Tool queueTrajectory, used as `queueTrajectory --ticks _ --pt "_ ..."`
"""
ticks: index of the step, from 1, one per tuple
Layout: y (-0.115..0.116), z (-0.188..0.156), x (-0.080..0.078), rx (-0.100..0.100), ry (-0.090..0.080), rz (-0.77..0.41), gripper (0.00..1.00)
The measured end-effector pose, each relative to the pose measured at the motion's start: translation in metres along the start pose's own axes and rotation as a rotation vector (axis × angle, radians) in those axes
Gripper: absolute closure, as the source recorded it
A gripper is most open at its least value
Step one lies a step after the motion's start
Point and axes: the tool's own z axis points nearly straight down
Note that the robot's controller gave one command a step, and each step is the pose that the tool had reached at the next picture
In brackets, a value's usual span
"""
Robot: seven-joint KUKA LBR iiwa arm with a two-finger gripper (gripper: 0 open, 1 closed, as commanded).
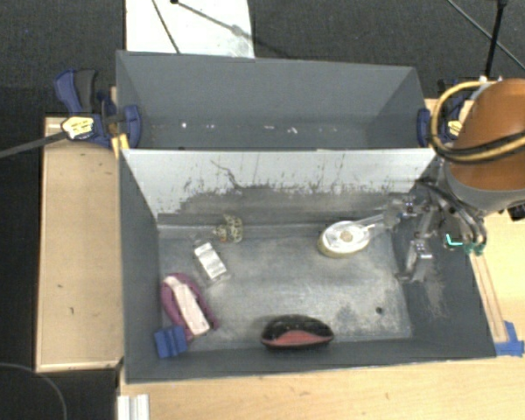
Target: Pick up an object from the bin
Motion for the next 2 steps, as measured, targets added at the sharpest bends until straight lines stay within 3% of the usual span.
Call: queueTrajectory --ticks 1,2 --pt "0.019 0.117 -0.048 0.001 -0.017 0.108 0.00" --pt "0.034 0.112 -0.037 0.000 -0.022 0.240 0.00"
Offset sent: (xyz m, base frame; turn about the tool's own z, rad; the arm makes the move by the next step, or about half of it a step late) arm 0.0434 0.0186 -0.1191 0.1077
